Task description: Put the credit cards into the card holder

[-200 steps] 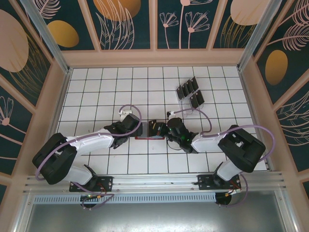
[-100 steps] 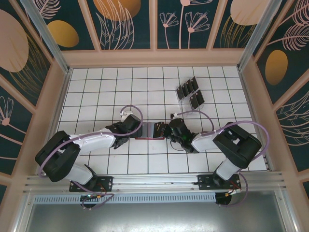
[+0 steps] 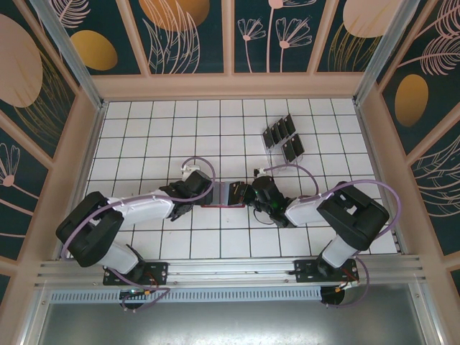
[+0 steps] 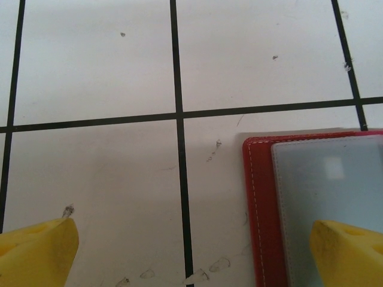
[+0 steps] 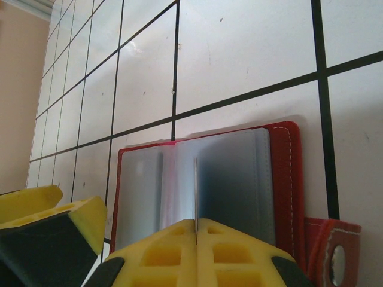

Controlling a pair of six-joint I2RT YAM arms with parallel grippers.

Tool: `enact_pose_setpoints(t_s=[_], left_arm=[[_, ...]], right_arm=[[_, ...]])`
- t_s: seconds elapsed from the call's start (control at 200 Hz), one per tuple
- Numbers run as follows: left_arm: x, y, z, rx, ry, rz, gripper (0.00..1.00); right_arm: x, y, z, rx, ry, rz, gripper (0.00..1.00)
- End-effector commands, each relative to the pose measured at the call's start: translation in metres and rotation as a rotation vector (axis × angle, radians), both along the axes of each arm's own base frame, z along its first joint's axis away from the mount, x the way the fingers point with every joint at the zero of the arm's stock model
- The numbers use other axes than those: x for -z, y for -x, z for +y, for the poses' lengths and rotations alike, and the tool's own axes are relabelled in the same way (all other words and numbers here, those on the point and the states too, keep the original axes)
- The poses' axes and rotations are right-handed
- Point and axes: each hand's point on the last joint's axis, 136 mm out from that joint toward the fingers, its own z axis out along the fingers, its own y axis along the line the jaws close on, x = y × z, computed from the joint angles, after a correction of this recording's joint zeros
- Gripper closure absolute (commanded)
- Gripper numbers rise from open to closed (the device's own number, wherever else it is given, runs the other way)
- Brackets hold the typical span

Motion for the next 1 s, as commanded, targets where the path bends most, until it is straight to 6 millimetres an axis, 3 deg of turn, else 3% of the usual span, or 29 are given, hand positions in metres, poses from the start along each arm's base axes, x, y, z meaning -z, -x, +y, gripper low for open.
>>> enact_pose_setpoints(t_s=[0.0, 0.545, 0.991], left_arm=[[0.002, -0.007, -0.004, 0.01, -0.005, -0.006, 0.02], [0.027, 0.012, 0.027, -0.085, -0.076, 0.042, 0.02], [0.029, 0.018, 0.028, -0.089, -0.05, 0.053, 0.01]], right_arm=[[0.007, 0.0, -0.007, 0.022, 0.014, 0.008, 1.0], [0.002, -0.002, -0.006, 0.016, -0.001, 0.001, 1.0], [-0.045, -0.008, 0.021, -0.073, -0.153, -0.112, 1.0]])
